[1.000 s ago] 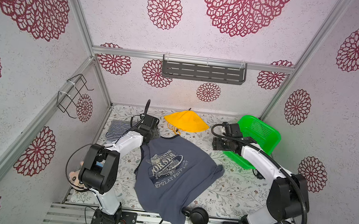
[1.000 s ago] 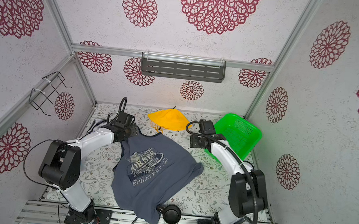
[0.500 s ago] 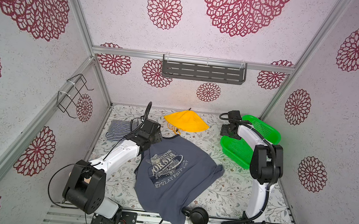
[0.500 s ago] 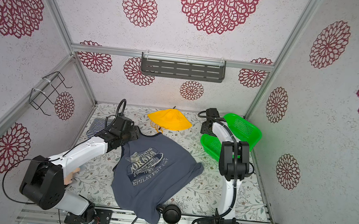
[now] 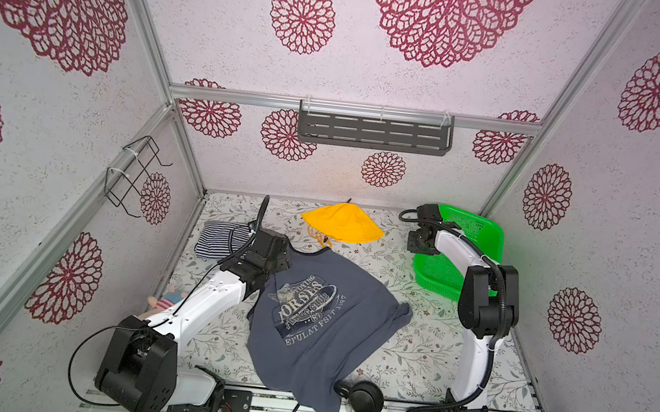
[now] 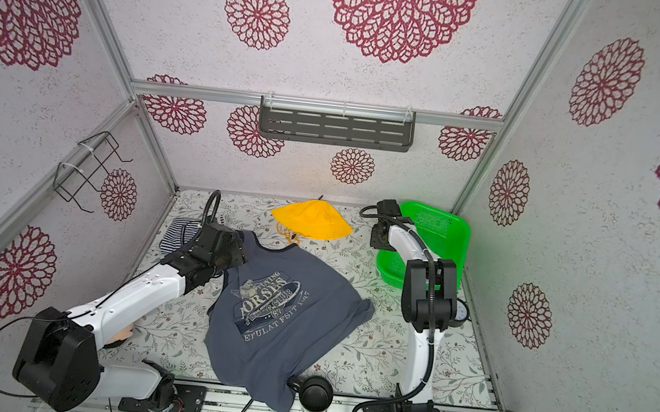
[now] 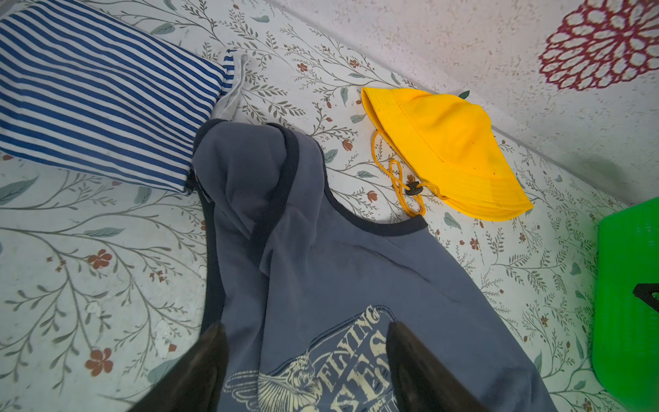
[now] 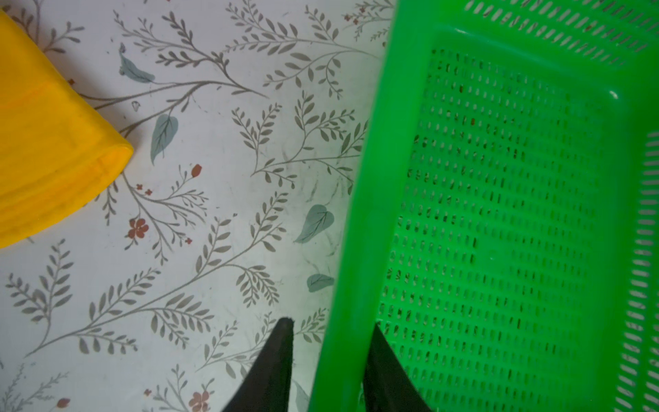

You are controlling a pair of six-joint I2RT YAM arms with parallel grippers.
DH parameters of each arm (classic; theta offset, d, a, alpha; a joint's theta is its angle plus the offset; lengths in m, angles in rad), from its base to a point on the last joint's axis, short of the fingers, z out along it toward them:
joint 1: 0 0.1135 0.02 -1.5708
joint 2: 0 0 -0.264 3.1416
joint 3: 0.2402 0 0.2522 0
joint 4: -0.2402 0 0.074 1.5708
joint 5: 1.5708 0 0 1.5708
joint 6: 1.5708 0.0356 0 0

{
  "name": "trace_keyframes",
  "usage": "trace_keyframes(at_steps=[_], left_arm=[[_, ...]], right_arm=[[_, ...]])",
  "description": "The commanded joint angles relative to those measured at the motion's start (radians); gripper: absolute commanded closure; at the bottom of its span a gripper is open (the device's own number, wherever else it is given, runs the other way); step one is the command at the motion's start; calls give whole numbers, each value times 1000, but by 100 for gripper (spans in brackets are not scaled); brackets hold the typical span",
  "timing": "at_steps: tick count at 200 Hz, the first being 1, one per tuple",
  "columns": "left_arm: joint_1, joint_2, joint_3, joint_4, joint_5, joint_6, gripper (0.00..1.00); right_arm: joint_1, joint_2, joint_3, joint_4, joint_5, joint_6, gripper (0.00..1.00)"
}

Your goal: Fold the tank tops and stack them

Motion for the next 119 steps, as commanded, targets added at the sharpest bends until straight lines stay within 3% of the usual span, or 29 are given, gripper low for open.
trace_keyframes(at_steps=[1, 47, 82, 94, 110, 119], left_arm=[[-1, 9, 29, -5, -6, -25, 26], [-3, 20, 32, -9, -1, -28, 26], [-4, 30, 35, -15, 2, -23, 26], [-5, 33, 38, -18, 4, -22, 26], [-5, 37, 39, -21, 4, -17, 25], [-4, 42, 41, -21, 6, -14, 25]], right_arm=[[0, -82, -23, 14, -11, -97, 71], [-30, -76, -48, 48, -34, -249, 73], [-91, -42, -15, 93, -79, -291, 71], [-104, -44, -5, 97, -88, -301, 62], [-110, -73, -1, 95, -110, -312, 33], [-107, -101, 2, 85, -132, -314, 23]])
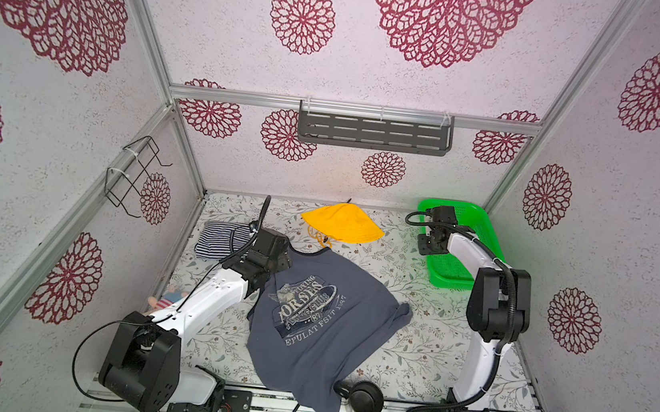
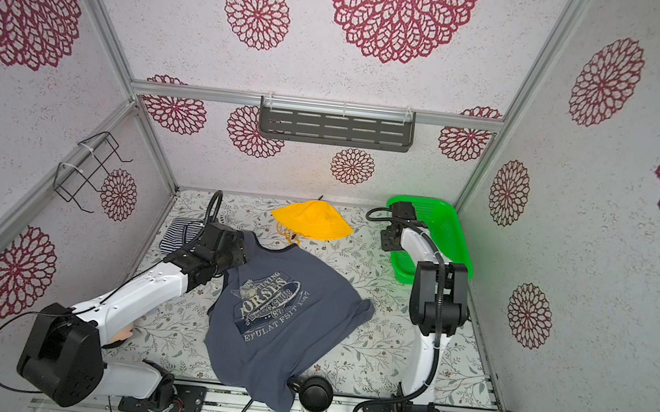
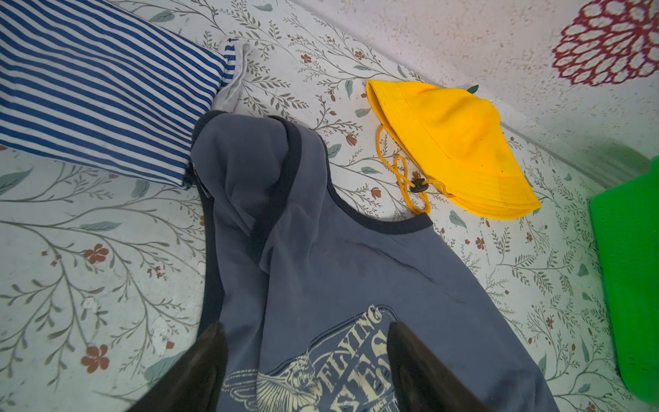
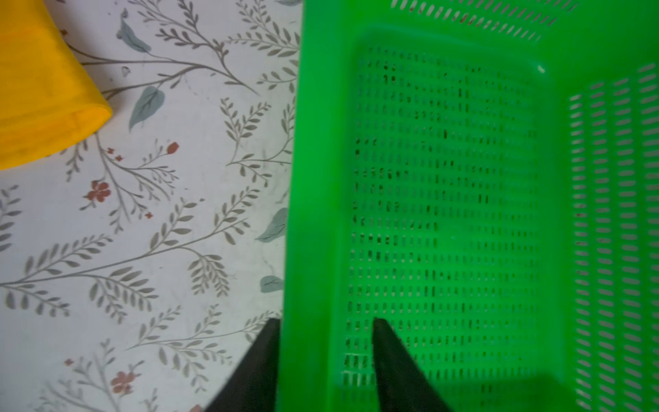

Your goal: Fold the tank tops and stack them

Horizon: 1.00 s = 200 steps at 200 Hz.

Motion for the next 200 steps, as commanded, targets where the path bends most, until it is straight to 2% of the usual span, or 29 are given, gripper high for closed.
trace_keyframes(at_steps=[1, 9, 19, 28, 61, 84, 130, 165, 200], left_arm=[[-3, 14, 30, -6, 4, -4, 25], [-4, 20, 35, -6, 7, -2, 25], [-4, 35, 43, -11, 12, 3, 23], [-4, 55, 59, -23, 11, 15, 20], [5, 217, 191, -67, -7, 126, 8], [14, 356, 324, -86, 30, 186, 7], [-24, 553, 536, -127, 188, 314, 5], [-55, 695, 637, -191, 230, 342, 3], [-78, 794, 698, -221, 227, 324, 2]], right_arm=[[-10, -74, 38, 11, -51, -41, 23], [-8, -106, 34, 4, -68, -31, 17], [-3, -161, 35, -22, -99, -3, 7], [8, -221, 26, -49, -116, 37, 2], [127, -475, -157, -160, -107, 202, 1], [227, -636, -352, -213, -61, 332, 7], [313, -893, -735, -197, -105, 624, 24], [343, -910, -887, -129, -172, 709, 27], [362, -883, -944, -46, -168, 735, 28]])
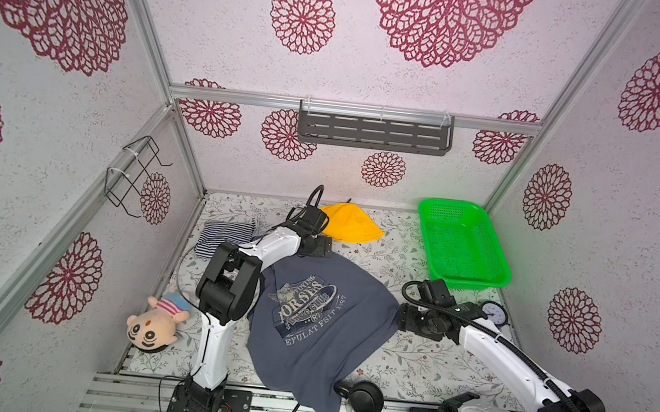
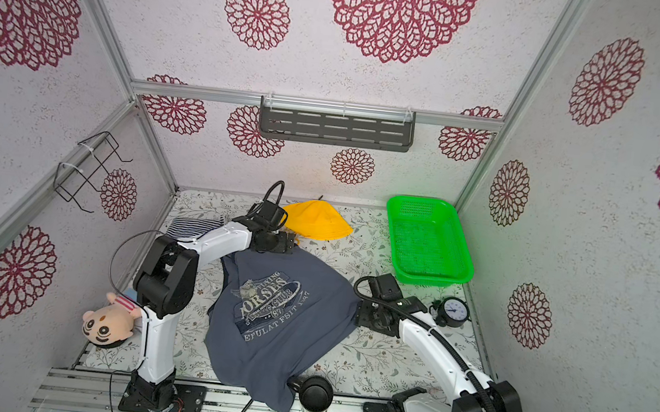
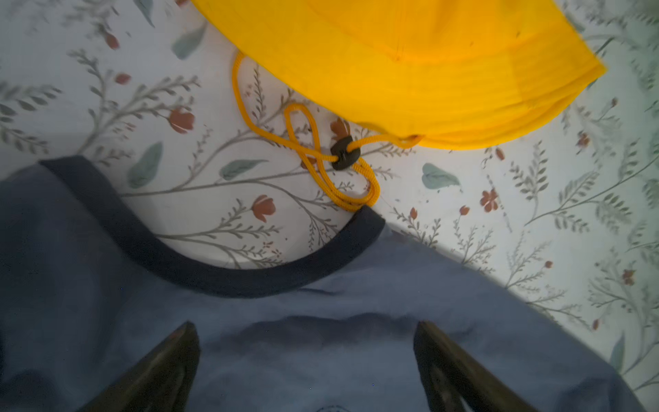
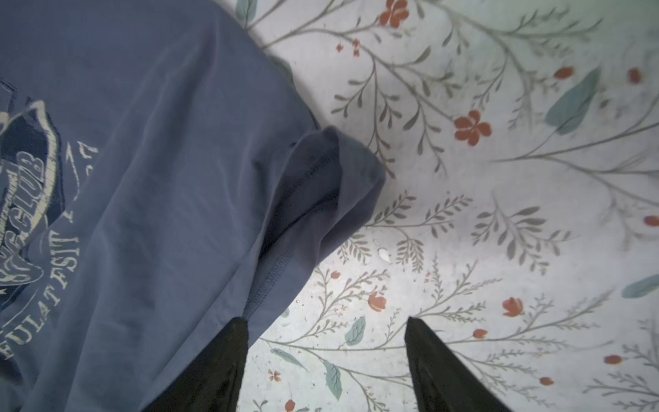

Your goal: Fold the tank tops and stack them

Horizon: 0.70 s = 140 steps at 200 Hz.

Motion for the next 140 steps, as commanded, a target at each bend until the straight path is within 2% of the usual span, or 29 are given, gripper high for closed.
trace_keyframes(at_steps=[1, 20, 32, 60, 71, 85, 110, 140], left_arm=[[-12, 56, 42, -56, 20, 16, 2], [-14, 89, 48, -46, 20, -10, 14], [-15, 102, 46, -41, 7, -25, 27], [-6, 104, 21, -17, -21, -56, 83], [2, 97, 9, -3, -31, -67, 100], [19, 81, -15, 24, -45, -84, 100], [58, 55, -50, 75, -62, -112, 100], [110, 46, -44, 101, -97, -123, 100]], right_arm=[[11, 0, -12, 93, -11, 67, 28], [15, 41, -27, 141, -16, 65, 29], [23, 75, -33, 173, -14, 60, 30], [29, 169, -21, 249, -9, 44, 35], [31, 203, -12, 268, -5, 36, 40], [31, 234, 9, 272, 20, 15, 54], [20, 277, 65, 270, 88, -38, 100], [-44, 372, 166, 298, 103, -143, 100]])
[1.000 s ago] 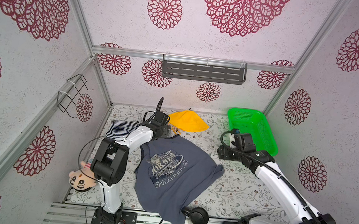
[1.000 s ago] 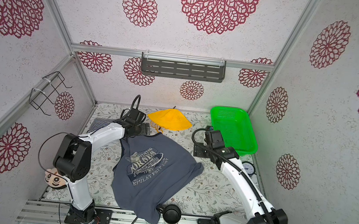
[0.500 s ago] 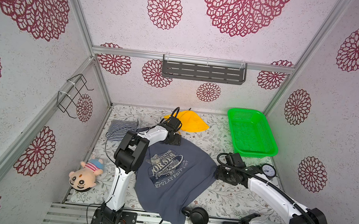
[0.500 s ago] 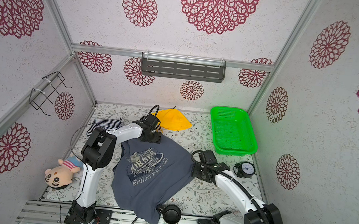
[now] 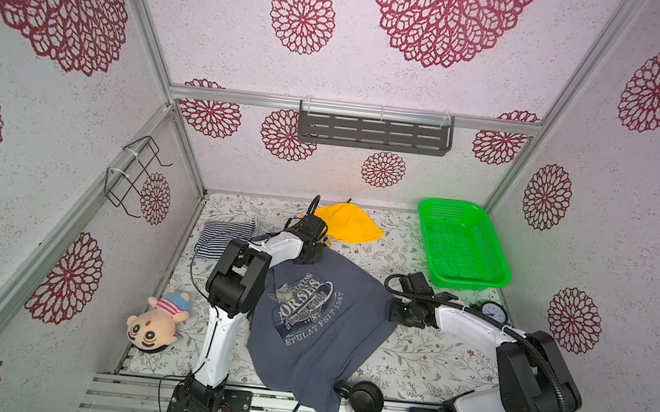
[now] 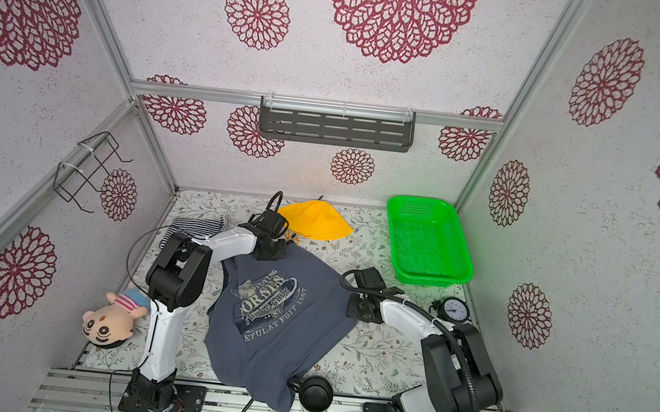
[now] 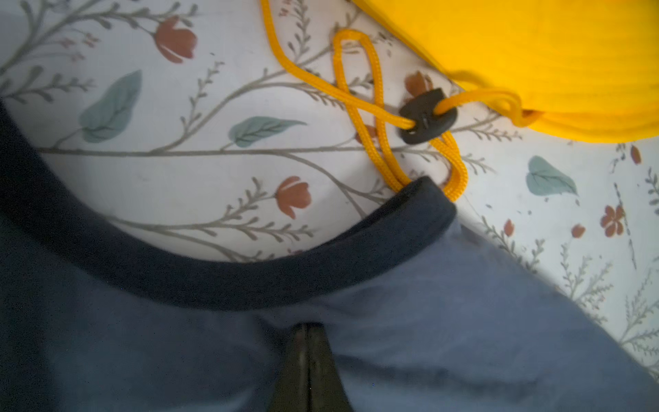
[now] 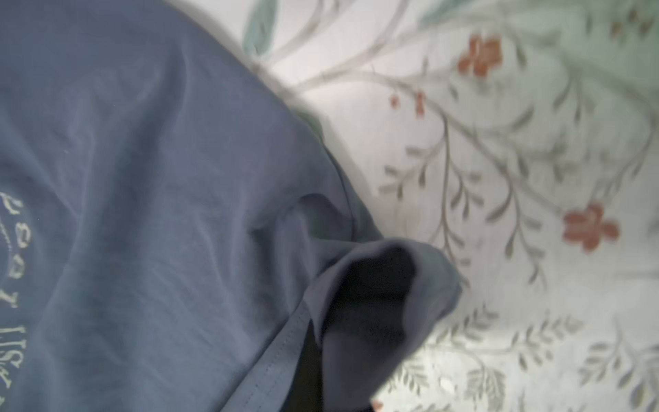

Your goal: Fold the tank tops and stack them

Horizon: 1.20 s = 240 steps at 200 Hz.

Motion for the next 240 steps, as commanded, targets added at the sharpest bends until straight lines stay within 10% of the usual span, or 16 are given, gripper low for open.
trace_keyframes(at_steps=[1, 59, 98, 130, 161, 205, 240], left_arm=[[61, -27, -12, 28, -64, -24, 100], [151, -104, -1, 108, -89, -16, 99], [160, -224, -13, 112, -78, 29, 28], [159, -404, -35, 17, -107, 76, 3], [159, -598, -162, -114, -155, 54, 2], [177, -908, -607, -74, -123, -174, 31], [201, -889, -709, -29, -105, -195, 47]], right_arm=[[-52, 57, 91, 45, 60, -109, 100], [-187, 279, 452, 32, 59, -313, 100], [-259, 494, 758, -39, 57, -373, 100], [-266, 495, 854, -95, -11, -397, 36], [-228, 322, 761, -138, -14, -434, 1], [-125, 53, 491, -145, -65, -399, 1], [-13, -21, 367, -155, -114, -312, 9]])
